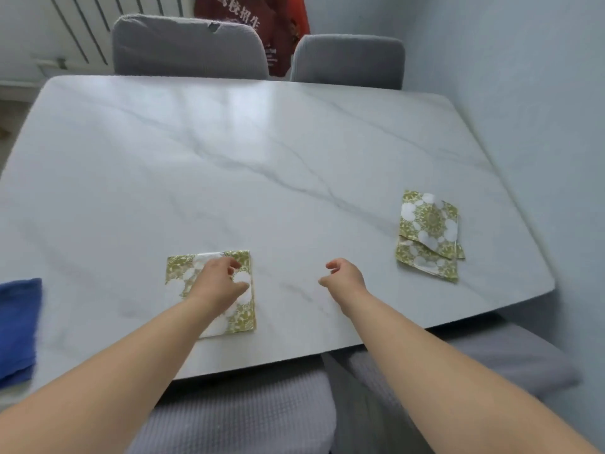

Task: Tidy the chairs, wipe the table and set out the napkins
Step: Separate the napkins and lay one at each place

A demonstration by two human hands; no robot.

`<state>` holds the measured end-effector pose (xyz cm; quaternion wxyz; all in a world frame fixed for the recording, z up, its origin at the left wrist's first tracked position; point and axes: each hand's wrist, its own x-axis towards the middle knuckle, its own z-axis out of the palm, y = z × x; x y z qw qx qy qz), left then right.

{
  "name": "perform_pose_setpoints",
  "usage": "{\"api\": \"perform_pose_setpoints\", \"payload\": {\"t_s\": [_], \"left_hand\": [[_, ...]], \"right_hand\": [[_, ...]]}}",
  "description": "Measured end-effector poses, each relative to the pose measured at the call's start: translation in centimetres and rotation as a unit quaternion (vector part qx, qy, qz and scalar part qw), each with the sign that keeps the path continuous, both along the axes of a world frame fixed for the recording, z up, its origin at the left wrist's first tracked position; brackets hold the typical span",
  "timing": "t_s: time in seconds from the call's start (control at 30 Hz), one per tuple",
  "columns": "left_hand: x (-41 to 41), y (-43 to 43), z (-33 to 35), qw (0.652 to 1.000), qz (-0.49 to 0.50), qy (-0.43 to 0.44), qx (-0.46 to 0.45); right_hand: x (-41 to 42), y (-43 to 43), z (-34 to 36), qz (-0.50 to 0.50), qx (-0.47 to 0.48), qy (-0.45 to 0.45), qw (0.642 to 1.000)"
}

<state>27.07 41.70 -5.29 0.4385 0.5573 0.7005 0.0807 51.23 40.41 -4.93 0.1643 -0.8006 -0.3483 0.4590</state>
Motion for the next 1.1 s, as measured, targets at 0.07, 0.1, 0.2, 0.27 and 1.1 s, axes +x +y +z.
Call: {"api": "perform_pose_setpoints", "payload": {"t_s": [0.07, 0.1, 0.2, 0.27, 1.1], "left_hand": [[3.2, 0.6, 0.3, 0.999, -0.024, -0.023, -0.009], [4.8, 0.9, 0.4, 0.999, -0.036, -0.029, -0.011], [9.6, 1.7, 0.5, 0.997, -0.067, -0.038, -0.018], [12.3, 2.2, 0.8, 0.995, -0.078, -0.057, -0.031], [33.1, 7.9, -0.1, 0.930, 0.119, -0.285, -0.200]], "right_hand": [[3.8, 0.1, 0.4, -0.019, 0.022, -0.019, 0.999], [5.7, 0.1, 0.6, -0.030, 0.032, -0.027, 0.999], [11.2, 0.7, 0.9, -0.064, 0.050, -0.053, 0.995], [14.2, 1.2, 0.8, -0.057, 0.056, -0.092, 0.993], [24.5, 9.3, -3.8, 0.073, 0.299, -0.234, 0.922]]}}
